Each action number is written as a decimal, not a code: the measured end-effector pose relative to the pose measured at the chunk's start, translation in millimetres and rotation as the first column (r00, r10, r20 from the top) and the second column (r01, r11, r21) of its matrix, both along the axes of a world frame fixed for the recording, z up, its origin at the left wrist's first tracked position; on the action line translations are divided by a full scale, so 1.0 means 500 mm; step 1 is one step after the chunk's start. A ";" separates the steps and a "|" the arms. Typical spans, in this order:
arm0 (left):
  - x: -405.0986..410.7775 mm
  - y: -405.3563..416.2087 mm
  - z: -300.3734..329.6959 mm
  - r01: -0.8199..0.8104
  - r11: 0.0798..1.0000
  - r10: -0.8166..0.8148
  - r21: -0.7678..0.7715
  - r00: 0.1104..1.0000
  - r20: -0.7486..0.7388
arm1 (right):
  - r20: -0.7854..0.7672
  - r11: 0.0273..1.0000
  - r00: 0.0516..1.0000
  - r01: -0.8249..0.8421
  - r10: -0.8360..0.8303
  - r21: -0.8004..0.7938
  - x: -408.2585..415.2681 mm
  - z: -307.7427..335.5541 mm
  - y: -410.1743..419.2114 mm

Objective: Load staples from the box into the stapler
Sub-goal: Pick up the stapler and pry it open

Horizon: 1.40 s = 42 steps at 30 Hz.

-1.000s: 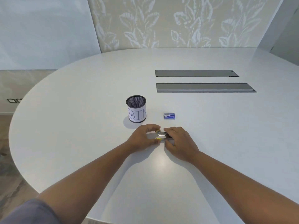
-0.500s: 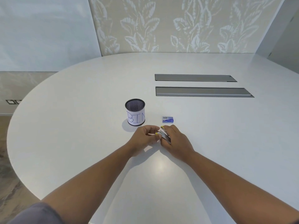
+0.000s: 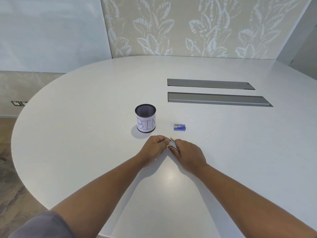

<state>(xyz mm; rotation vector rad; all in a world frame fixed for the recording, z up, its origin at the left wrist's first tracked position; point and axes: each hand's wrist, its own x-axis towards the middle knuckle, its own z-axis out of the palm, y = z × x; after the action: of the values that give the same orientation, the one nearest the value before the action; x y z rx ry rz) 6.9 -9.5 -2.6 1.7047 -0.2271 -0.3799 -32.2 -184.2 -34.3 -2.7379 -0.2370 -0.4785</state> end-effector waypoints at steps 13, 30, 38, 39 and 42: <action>-0.002 0.004 -0.007 0.008 0.999 -0.011 0.047 0.998 0.065 | 0.020 0.996 0.997 -0.069 0.068 0.051 0.003 0.002 -0.006; 0.039 -0.008 0.005 0.007 0.648 -0.531 0.762 0.722 0.444 | -0.031 0.983 0.999 0.026 -0.021 0.179 0.006 0.016 -0.013; 0.041 0.005 -0.004 -0.062 0.633 -0.533 0.772 0.688 0.493 | -0.105 0.984 0.994 -0.023 0.041 0.176 -0.001 0.020 -0.013; 0.040 0.005 -0.002 -0.062 0.634 -0.532 0.771 0.688 0.493 | -0.108 0.984 0.993 -0.024 0.044 0.178 -0.001 0.020 -0.013; 0.041 0.006 0.002 -0.054 0.643 -0.512 0.764 0.712 0.481 | -0.114 0.980 0.993 -0.018 0.041 0.196 0.000 0.022 -0.014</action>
<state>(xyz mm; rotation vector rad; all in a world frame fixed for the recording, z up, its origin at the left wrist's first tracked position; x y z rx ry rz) 27.4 -6.6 -1.7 2.6139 -0.9754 -0.0054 -32.2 -191.4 -23.3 -2.5567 -0.1893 -0.3135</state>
